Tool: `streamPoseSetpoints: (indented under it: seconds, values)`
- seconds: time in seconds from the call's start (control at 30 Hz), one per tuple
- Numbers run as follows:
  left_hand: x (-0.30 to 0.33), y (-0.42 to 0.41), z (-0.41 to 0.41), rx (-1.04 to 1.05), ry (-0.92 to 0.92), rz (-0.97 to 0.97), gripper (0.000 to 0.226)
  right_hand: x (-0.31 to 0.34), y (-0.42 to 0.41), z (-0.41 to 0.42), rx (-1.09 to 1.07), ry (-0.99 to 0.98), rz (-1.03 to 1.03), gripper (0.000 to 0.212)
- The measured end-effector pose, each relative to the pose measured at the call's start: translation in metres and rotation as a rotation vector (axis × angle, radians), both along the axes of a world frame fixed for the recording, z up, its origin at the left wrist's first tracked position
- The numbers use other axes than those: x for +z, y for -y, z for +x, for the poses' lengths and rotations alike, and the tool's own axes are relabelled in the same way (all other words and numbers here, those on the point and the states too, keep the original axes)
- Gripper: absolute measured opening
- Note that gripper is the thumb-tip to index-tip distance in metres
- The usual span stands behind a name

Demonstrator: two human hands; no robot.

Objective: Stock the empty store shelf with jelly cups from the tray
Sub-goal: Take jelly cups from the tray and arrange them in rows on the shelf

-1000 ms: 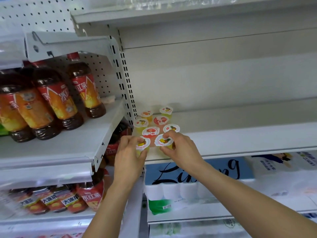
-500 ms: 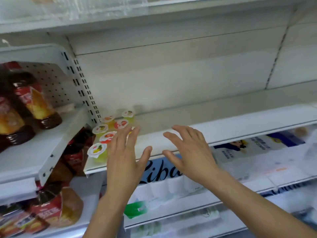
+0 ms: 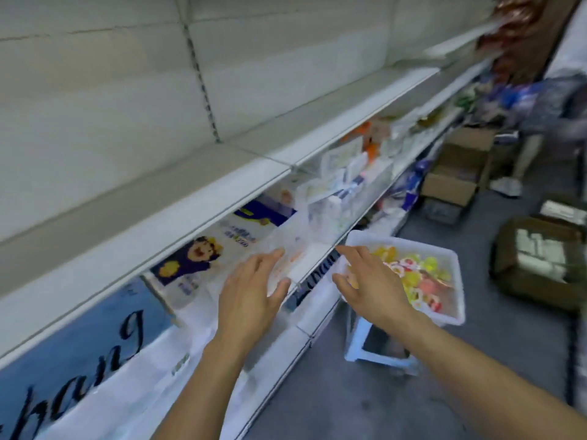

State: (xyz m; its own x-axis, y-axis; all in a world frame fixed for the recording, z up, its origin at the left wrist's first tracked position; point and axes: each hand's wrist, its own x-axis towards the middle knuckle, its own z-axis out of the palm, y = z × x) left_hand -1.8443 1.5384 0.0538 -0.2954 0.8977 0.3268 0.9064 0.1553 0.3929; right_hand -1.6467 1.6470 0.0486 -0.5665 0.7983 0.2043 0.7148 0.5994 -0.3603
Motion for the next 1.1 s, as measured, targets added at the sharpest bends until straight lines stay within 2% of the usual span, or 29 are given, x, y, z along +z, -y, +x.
streamPoseSetpoints:
  seconds: [0.13,0.23,0.4,0.57,0.73,0.93,1.1]
  values:
    - [-0.027,-0.082,0.046,-0.173,0.026,-0.170,0.061,-0.038,-0.054,0.069,-0.201,0.085,-0.130,0.051]
    - [-0.049,-0.140,0.067,-0.246,0.018,-0.271,0.058,-0.068,-0.091,0.106,-0.333,0.109,-0.231,0.050]
    - [-0.089,-0.243,0.087,-0.351,0.124,-0.452,0.057,-0.125,-0.166,0.136,-0.401,0.122,-0.431,0.048]
    - [-0.148,-0.356,0.097,-0.358,0.355,-0.657,0.054,-0.167,-0.257,0.137,-0.493,0.147,-0.582,0.049]
    - [-0.227,-0.464,0.105,-0.247,0.549,-0.794,0.053,-0.217,-0.350,0.133,-0.607,0.146,-0.746,0.057]
    - [-0.318,-0.535,0.121,-0.195,0.437,-0.867,0.067,-0.289,-0.423,0.124,-0.622,0.063,-0.868,0.045]
    - [-0.366,-0.556,0.129,-0.206,0.283,-0.916,0.078,-0.339,-0.446,0.107,-0.680,0.213,-0.894,0.051]
